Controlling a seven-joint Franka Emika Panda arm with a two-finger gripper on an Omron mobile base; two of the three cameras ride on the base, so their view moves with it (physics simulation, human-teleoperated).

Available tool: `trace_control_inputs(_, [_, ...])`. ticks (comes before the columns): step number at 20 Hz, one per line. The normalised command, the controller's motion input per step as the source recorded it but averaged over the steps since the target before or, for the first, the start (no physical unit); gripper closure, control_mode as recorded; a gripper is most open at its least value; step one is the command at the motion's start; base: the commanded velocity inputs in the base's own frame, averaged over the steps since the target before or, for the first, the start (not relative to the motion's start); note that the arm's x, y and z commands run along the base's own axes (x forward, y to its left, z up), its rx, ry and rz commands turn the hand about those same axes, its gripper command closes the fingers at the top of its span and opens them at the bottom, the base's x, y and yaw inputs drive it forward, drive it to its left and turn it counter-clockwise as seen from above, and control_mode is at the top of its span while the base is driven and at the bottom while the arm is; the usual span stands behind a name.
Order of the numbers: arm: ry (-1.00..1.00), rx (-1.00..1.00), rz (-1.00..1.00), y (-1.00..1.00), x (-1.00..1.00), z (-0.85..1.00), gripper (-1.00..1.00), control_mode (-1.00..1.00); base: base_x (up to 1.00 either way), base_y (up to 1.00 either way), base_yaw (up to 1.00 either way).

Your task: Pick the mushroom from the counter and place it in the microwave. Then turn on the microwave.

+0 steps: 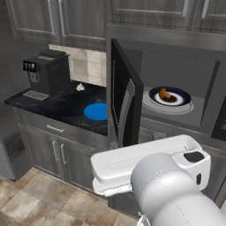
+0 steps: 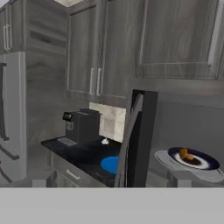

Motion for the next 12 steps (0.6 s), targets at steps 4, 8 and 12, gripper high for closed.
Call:
trace_control_inputs(4, [-0.02,-0.01,0.0,0.09,0.19,-0.17,-1.0,-1.0,0.0,0.0,0.0])
trace_control_inputs(8, [-0.04,-0.03,0.0,0.16,0.12,-0.21,-1.0,-1.0,0.0,0.0,0.0])
trace_control_inputs(12, [-0.04,-0.03,0.0,0.17,0.11,-0.19,-1.0,-1.0,0.0,0.0,0.0])
